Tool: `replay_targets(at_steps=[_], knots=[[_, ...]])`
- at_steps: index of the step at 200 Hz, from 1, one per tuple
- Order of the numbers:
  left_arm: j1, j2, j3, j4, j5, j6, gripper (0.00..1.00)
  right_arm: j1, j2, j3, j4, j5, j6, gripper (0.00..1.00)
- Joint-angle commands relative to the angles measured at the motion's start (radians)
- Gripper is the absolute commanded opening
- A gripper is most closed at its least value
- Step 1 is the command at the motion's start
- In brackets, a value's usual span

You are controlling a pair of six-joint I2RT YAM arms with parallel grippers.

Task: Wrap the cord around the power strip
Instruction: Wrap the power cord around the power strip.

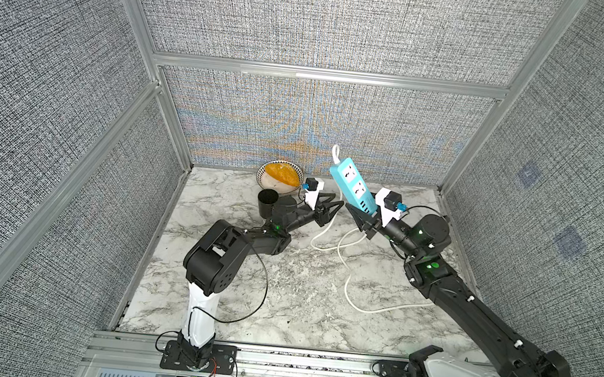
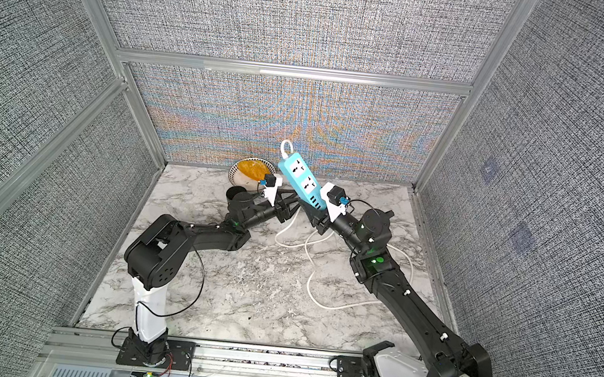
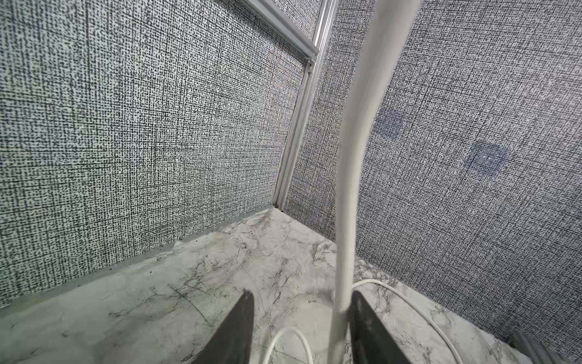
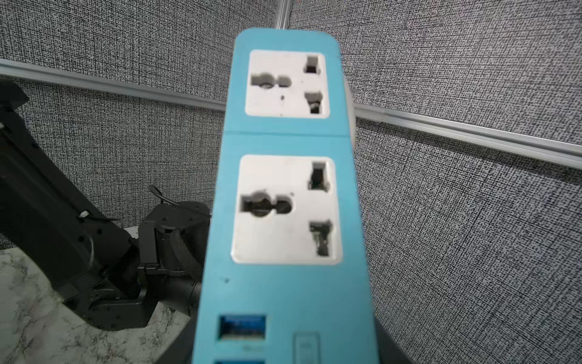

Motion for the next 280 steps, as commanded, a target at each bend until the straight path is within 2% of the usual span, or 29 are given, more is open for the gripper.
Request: replay_targets(at_steps=[1, 25, 37, 47, 73, 99, 134, 154, 224, 263, 280], knots=[[-0.002, 0.015, 0.021, -0.012, 0.01, -0.001, 0.5, 0.001, -0.007, 0.011, 0.044, -0.018, 0.006, 0.0], [-0.01, 0.018, 0.033, -0.031, 0.033, 0.005, 0.42, 0.002, -0.007, 0.012, 0.047, -0.013, 0.008, 0.0], [-0.011, 0.017, 0.029, -0.032, 0.044, 0.006, 0.31, 0.001, -0.007, 0.012, 0.047, -0.004, 0.007, 0.0], [-0.011, 0.012, 0.02, -0.029, 0.052, 0.009, 0.17, 0.002, -0.007, 0.012, 0.048, 0.01, 0.007, 0.0], [-0.015, -0.008, -0.012, -0.039, 0.061, 0.023, 0.0, 0.002, -0.007, 0.007, 0.057, 0.083, 0.022, 0.0], [-0.035, -0.103, -0.044, -0.133, 0.081, 0.081, 0.0, 0.002, 0.009, 0.017, 0.036, 0.191, 0.041, 0.0], [-0.107, -0.271, -0.056, -0.522, 0.054, 0.341, 0.0, -0.004, 0.046, 0.044, -0.048, 0.398, 0.078, 0.0], [-0.132, -0.337, -0.061, -0.659, 0.035, 0.425, 0.0, -0.005, 0.069, 0.05, -0.07, 0.473, 0.101, 0.0], [-0.21, -0.471, 0.039, -1.121, -0.027, 0.764, 0.0, -0.023, 0.154, 0.093, -0.201, 0.555, 0.046, 0.0], [-0.219, -0.541, 0.065, -1.242, -0.08, 0.859, 0.0, -0.028, 0.175, 0.091, -0.251, 0.583, 0.017, 0.0], [-0.219, -0.561, 0.088, -1.305, -0.068, 0.89, 0.0, -0.042, 0.18, 0.091, -0.271, 0.585, 0.019, 0.0]])
